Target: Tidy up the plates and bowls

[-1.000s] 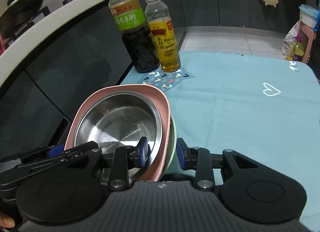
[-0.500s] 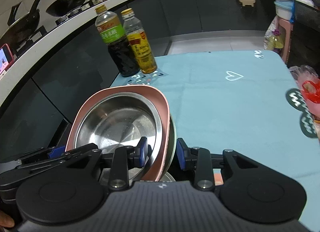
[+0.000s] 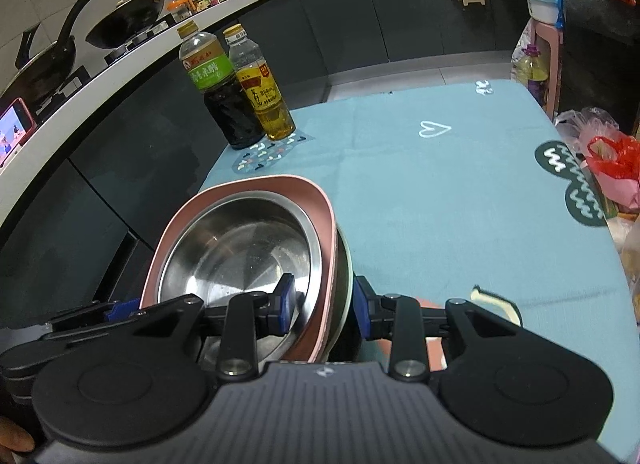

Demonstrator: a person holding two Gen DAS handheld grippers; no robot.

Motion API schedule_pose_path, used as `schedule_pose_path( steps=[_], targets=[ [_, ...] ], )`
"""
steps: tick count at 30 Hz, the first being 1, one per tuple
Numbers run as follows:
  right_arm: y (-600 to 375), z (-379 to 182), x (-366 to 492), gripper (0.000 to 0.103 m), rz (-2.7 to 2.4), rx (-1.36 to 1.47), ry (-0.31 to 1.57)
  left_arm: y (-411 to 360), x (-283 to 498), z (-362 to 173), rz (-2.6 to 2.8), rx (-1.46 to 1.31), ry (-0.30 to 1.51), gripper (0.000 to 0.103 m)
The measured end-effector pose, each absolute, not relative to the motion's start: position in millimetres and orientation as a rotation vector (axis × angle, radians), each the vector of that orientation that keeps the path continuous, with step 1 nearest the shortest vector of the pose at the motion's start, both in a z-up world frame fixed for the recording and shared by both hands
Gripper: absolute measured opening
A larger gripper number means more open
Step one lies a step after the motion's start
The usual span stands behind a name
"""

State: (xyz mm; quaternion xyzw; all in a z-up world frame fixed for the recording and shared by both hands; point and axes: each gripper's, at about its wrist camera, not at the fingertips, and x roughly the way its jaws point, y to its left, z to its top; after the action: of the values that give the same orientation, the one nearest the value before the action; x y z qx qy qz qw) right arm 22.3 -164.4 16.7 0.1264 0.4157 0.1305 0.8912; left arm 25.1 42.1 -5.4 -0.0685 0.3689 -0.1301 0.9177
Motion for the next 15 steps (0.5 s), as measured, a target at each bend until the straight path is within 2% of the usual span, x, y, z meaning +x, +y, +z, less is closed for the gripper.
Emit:
schedule_pose_path(
  steps=[15],
  targets=[
    [-153,-4,21,0.021,0.285,0.24,0.912,52,18,-29,-0.228,-0.152,0.828,0.033]
  ],
)
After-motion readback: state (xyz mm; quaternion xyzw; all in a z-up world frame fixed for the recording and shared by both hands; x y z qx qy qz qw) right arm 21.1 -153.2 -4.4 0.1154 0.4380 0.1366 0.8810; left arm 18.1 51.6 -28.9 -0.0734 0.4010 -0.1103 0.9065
